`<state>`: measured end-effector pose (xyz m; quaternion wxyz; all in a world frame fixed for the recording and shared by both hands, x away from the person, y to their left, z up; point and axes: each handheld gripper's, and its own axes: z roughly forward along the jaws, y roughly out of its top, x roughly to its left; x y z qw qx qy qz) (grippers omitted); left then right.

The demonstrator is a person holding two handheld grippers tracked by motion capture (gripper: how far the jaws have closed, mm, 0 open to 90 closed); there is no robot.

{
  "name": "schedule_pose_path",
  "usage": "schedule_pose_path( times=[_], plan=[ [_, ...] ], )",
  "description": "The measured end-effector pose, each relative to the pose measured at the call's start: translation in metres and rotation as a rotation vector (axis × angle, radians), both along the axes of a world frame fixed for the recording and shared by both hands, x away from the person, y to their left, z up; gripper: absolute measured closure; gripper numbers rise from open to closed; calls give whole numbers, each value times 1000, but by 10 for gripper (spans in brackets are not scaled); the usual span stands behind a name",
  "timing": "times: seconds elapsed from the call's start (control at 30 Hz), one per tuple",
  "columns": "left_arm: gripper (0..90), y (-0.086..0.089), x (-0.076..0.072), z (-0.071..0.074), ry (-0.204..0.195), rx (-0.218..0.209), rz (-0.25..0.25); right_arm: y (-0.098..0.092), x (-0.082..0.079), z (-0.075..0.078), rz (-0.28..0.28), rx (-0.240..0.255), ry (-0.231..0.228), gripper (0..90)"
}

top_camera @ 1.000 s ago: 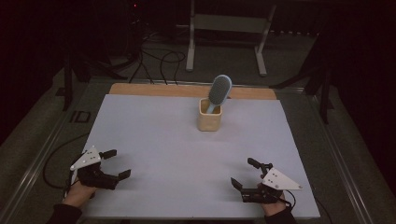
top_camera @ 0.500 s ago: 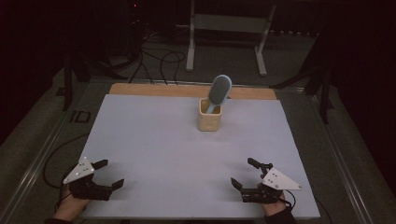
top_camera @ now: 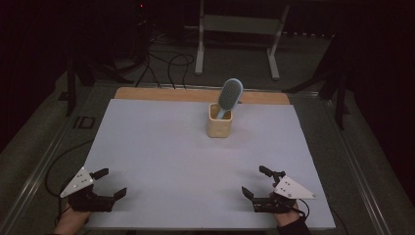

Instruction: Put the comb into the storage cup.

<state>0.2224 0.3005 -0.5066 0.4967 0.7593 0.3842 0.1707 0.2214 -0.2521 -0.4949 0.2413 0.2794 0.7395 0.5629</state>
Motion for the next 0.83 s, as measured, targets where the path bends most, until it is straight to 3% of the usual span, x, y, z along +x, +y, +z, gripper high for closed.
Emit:
schedule_pose_path(
  times=[0.83],
  plan=[
    [0,-5,0,-1,1,13,-3,1,0,0,-1,-9,2,93]
  ],
)
